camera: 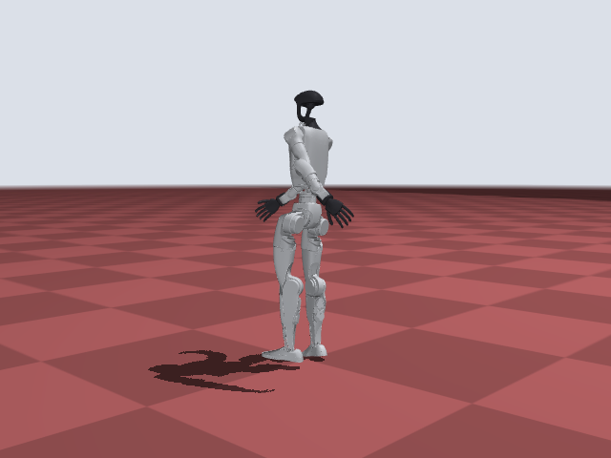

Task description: Upper body actions

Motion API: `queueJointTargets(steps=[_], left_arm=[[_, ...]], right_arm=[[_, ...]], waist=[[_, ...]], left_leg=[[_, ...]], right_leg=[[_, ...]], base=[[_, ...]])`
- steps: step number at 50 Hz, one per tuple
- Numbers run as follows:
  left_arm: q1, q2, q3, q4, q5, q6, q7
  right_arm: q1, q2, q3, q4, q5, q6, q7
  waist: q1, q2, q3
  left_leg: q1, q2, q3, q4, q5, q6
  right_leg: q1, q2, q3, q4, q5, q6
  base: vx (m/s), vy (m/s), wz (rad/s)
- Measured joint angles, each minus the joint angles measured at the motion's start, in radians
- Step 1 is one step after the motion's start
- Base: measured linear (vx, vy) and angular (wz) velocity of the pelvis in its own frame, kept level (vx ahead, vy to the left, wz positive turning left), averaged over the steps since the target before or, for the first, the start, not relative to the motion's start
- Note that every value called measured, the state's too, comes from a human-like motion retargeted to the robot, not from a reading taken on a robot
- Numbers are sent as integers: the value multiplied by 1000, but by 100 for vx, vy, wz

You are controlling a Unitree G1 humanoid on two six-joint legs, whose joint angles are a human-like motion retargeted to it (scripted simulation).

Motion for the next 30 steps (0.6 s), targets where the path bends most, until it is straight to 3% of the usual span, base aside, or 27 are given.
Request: queueJointTargets(steps=[4, 8, 13, 18, 21, 25, 30], left_arm=[[-178, -16, -54, 0, -175, -8, 18], [-458, -50, -173, 0, -178, -20, -63], [-801, -135, -271, -135, -51, -32, -177], [-1071, -164, -386, -400, 12, -153, -160], [-1150, -118, -425, -566, 18, -208, -101], [-1177, -48, -425, -730, 52, -292, -19], [-1066, -33, -422, -759, 47, -307, 8]], right_arm=[[53, 11, 3, 36, -46, -21, -93], [183, -9, -42, 168, -102, 43, -109], [362, -77, -144, 407, -199, 227, -195], [624, -190, -241, 502, -187, 436, -253], [746, -241, -308, 502, -120, 488, -286], [859, -281, -426, 502, 4, 457, -354], [866, -284, -453, 502, 206, 478, -393]], waist=[[-1, -18, -16], [12, -29, -25], [12, -38, -16], [0, -29, -14], [-7, -15, -12], [-12, 0, -5], [-3, 13, -5]], left_leg=[[-9, -2, -8, -1, 8, -1], [-16, -6, -18, -3, 13, 3], [-20, -5, -27, 0, 12, 10], [-27, -3, -28, 1, 3, 17], [-27, 0, -12, -2, -3, 18], [-23, 1, 6, -3, -9, 16], [-15, -3, 12, -5, -14, 13]], right_leg=[[1, 0, -7, -3, -6, -5], [7, 0, -29, -9, -7, -6], [26, 1, -65, -21, -5, -1], [20, 8, -70, -30, 3, 3], [9, 13, -61, -32, 8, 0], [-1, 15, -49, -31, 13, -5], [-2, 14, -42, -30, 13, -8]], base=[[-1, -8, 18], [0, 0, 0], [0, 0, 0], [3, 1, -30], [0, 4, -53], [-3, 3, -44], [0, 0, -9]])
